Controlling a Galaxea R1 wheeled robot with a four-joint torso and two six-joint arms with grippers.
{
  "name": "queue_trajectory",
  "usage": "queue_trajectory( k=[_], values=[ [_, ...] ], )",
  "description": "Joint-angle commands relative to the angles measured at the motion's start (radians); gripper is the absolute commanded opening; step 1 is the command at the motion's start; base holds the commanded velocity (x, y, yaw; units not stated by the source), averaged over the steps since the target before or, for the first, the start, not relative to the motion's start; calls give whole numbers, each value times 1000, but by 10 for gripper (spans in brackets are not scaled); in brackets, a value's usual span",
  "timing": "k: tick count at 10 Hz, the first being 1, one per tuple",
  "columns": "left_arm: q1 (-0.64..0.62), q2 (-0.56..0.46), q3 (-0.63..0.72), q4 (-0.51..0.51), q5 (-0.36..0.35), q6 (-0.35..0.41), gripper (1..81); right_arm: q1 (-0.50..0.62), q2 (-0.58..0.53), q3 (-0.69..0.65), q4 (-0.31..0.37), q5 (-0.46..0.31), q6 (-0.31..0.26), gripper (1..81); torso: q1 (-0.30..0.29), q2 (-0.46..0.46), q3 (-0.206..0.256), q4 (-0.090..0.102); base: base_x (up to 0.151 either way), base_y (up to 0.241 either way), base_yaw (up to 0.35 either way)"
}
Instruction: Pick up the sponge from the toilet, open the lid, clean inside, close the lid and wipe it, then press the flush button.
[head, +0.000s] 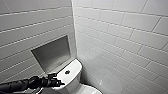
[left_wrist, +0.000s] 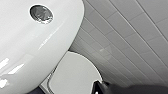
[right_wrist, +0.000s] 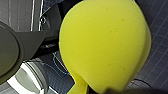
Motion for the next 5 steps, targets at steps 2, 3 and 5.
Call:
queue_trajectory(
  k=[2, 3, 5],
  values=[
    [-214, 19, -63, -7, 84, -67, 10, -1, -19, 13, -1, -64, 0, 10, 0, 0, 0, 0, 0, 0, 0],
    [-241, 41, -94, -5, 103, -102, 10, 1, -19, 13, -3, -64, 1, 10, 0, 0, 0, 0, 0, 0, 0],
    [-287, 91, -161, -4, 141, -136, 10, 1, -19, 14, 0, -64, 1, 10, 1, 0, 0, 0, 0, 0, 0]
  ],
)
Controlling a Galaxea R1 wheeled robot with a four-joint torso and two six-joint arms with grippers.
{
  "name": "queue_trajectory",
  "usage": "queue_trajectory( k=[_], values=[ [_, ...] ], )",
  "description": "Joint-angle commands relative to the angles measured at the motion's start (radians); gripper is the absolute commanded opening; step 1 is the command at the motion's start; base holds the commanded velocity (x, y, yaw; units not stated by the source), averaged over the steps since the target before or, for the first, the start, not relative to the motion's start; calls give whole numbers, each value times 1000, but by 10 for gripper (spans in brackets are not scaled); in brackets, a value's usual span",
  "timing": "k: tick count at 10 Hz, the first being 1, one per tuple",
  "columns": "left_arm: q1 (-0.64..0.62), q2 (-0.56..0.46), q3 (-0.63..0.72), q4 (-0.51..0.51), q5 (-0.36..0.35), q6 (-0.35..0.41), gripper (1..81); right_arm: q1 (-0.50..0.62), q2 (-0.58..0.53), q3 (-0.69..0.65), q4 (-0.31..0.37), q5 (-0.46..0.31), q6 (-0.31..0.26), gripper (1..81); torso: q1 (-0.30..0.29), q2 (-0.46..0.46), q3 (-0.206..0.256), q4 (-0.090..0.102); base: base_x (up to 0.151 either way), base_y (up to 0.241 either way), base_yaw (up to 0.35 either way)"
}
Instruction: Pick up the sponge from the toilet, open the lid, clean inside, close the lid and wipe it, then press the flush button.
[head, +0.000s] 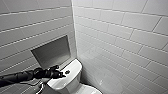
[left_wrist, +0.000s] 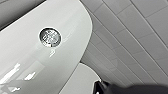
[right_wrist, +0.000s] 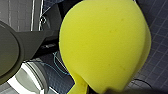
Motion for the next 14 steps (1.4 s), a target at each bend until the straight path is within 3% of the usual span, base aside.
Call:
queue_trajectory(
  k=[1, 4, 8, 9, 14],
  values=[
    [-194, 43, -93, -3, 80, -63, 10, -1, -21, 15, 4, -65, 1, 10, 0, 0, 0, 0, 0, 0, 0],
    [-248, 128, -226, -4, 128, -66, 10, 1, -12, 14, 5, -65, 1, 10, 0, 0, 0, 0, 0, 0, 0],
    [-296, 204, -347, -1, 162, -66, 10, -1, -10, 14, 8, -65, 1, 10, 0, 0, -91, 0, 0, 0, 0],
    [-303, 210, -351, 3, 163, -66, 10, 1, -10, 11, 10, -65, 1, 10, 0, 1, -66, 0, 0, 0, 0],
    [-329, 259, -445, 43, 165, -66, 10, 2, -10, 4, 8, -65, 1, 10, 1, 2, -87, 0, 0, 0, 0]
  ],
)
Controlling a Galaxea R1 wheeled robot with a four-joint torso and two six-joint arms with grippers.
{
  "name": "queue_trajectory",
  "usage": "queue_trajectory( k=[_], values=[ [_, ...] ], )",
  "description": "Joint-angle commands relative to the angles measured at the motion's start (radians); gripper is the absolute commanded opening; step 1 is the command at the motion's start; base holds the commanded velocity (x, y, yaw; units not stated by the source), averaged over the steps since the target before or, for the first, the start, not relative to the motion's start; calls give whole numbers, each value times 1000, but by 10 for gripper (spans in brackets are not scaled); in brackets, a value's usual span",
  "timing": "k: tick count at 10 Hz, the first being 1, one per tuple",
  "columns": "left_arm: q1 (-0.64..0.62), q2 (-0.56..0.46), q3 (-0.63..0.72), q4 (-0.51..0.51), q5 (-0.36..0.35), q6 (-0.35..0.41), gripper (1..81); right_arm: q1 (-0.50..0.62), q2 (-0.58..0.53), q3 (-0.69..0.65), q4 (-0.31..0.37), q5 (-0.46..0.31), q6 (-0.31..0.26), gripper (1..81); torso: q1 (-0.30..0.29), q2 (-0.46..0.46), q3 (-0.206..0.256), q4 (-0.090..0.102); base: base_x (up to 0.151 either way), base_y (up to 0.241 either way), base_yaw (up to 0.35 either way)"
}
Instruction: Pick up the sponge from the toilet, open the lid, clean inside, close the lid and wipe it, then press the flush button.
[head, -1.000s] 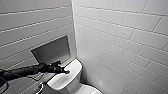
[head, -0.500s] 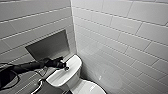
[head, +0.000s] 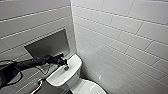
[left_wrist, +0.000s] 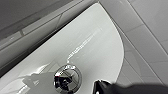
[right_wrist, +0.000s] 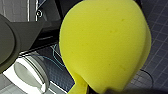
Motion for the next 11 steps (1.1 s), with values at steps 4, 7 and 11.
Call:
queue_trajectory(
  k=[4, 7, 11],
  values=[
    [-165, 18, -103, 88, 31, 12, 10, -5, -22, 17, 5, -74, 1, 10, 0, 0, 0, 0, 0, 0, 0],
    [-151, 36, -149, 122, 62, 12, 10, -6, -21, 12, 5, -74, 1, 10, 0, 0, 0, 0, 0, 0, 0],
    [-111, 41, -178, 135, 60, 12, 10, -6, -15, 9, 2, -76, 1, 10, 0, 0, 0, 0, 0, 0, 0]
  ],
)
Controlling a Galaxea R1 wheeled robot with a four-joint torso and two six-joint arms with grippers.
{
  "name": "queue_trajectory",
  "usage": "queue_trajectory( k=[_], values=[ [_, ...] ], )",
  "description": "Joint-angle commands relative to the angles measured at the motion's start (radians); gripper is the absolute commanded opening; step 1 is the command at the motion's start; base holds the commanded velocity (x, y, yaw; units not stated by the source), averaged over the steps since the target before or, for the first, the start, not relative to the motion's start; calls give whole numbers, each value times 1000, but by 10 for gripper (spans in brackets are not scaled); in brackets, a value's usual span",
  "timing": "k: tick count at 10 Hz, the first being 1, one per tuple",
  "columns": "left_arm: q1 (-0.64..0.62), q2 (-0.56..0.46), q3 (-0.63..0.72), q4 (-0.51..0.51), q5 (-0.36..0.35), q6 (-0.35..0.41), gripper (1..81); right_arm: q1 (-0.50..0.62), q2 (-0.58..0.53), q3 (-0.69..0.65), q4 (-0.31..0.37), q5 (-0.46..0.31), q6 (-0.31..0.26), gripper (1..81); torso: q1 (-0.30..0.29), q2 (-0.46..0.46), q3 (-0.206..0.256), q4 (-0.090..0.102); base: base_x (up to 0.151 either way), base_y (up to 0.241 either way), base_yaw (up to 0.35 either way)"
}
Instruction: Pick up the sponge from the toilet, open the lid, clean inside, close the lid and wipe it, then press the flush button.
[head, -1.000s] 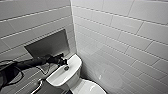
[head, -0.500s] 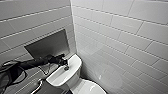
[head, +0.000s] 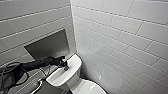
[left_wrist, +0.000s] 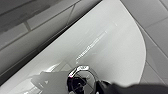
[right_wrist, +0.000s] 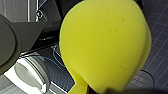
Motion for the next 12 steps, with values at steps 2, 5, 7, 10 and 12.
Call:
queue_trajectory(
  k=[2, 5, 7, 10, 12],
  values=[
    [-138, -26, -49, 46, 34, 16, 10, -9, -13, 6, -1, -75, 1, 10, 0, 0, 0, 0, 0, 0, 0],
    [-106, 35, -120, 70, 11, 21, 10, -12, -4, -4, -4, -75, 1, 10, 0, 0, 0, 0, 0, 0, 0],
    [-89, 89, -167, 80, -78, 16, 10, -13, -10, -7, -4, -75, -1, 10, 0, 0, 0, 0, 0, 0, 0],
    [-58, 187, -296, 125, -81, 27, 10, -15, -6, -11, -4, -75, 1, 10, 0, 0, 0, 0, 0, 0, 0],
    [-38, 203, -321, 149, -80, 27, 10, -10, -1, -13, -3, -76, 1, 10, -1, -1, 0, 0, 0, 0, 0]
  ],
)
